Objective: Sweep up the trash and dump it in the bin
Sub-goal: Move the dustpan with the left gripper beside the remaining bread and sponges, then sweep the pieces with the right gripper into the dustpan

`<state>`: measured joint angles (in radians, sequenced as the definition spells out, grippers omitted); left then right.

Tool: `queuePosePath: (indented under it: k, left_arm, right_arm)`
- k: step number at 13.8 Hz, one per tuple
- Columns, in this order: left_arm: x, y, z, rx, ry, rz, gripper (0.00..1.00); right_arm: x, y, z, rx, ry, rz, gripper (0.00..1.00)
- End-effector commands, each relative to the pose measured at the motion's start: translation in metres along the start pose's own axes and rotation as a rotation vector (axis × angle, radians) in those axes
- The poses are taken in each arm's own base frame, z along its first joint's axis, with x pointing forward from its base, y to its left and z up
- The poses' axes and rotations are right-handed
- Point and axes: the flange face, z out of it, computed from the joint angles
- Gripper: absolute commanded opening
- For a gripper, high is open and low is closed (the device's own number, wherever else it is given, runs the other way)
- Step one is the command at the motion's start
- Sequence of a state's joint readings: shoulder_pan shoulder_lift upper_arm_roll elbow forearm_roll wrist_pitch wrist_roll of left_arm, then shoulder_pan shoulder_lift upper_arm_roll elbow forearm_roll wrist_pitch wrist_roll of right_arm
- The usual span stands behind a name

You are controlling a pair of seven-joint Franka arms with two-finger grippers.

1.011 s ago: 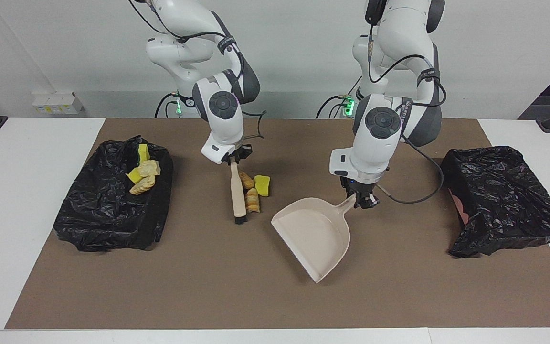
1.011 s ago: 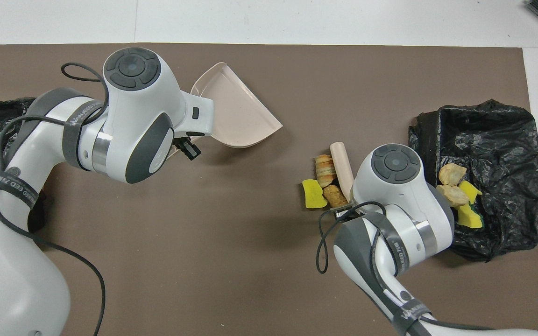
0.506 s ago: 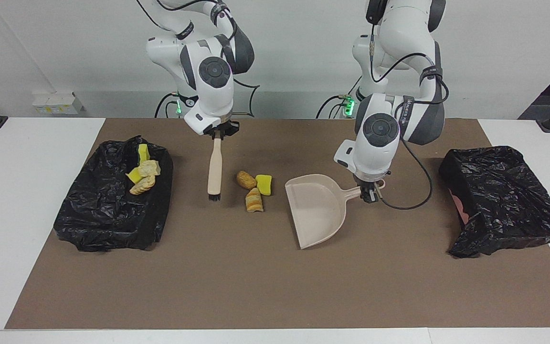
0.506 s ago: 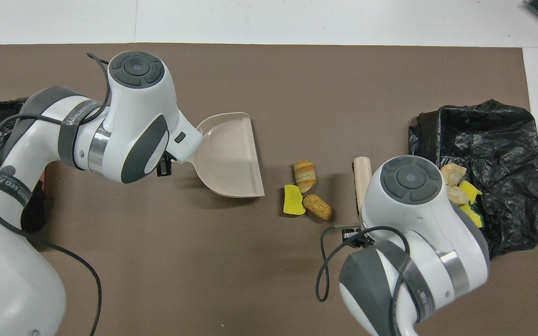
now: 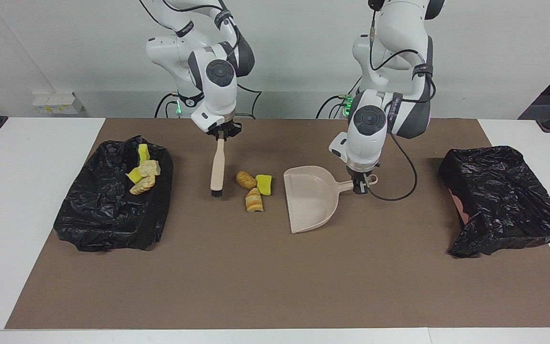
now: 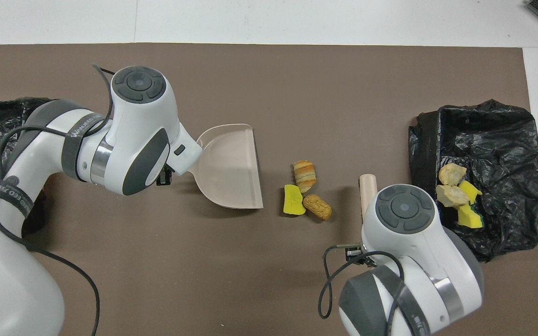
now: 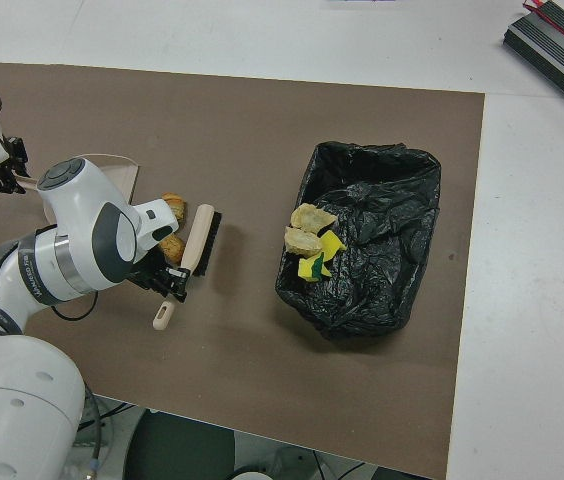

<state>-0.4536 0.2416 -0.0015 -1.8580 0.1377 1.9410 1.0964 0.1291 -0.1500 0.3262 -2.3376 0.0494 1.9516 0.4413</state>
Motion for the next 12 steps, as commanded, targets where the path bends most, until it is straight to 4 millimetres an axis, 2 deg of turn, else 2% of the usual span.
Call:
queuePosePath:
  k: [1,3,5,7,8,9,10,12]
  left_arm:
    - [0.015,0.033,-0.001,0.045,-0.054,0.055,0.00]
    - [0.028,0.047,-0.002,0.065,-0.080,0.038,0.00]
    - [0.040,0.070,0.002,0.081,-0.083,-0.017,0.00]
    - [0.044,0.086,0.010,0.094,-0.071,-0.042,0.00]
    - [0.046,0.090,0.012,0.099,-0.066,-0.052,0.00]
    - [0.046,0.093,0.013,0.102,-0.061,-0.063,0.00]
    - [0.047,0.093,0.014,0.108,-0.055,-0.069,0.00]
    - [0.047,0.091,0.015,0.126,-0.030,-0.072,0.00]
  right_arm:
    - [0.010,-0.009,0.005,0.114,0.008,-0.006,0.00]
    - [0.018,-0.020,0.021,0.126,-0.009,-0.008,0.00]
    - [0.032,-0.042,0.026,0.156,0.015,-0.034,0.00]
    - [0.043,-0.075,0.021,0.203,-0.013,-0.075,0.00]
    - [0.042,-0.098,0.020,0.223,-0.024,-0.104,0.00]
    - [0.033,-0.121,0.011,0.266,-0.031,-0.125,0.00]
    - [0.032,-0.128,0.010,0.307,-0.054,-0.108,0.00]
    - [0.031,-0.132,-0.007,0.336,-0.046,-0.098,0.00]
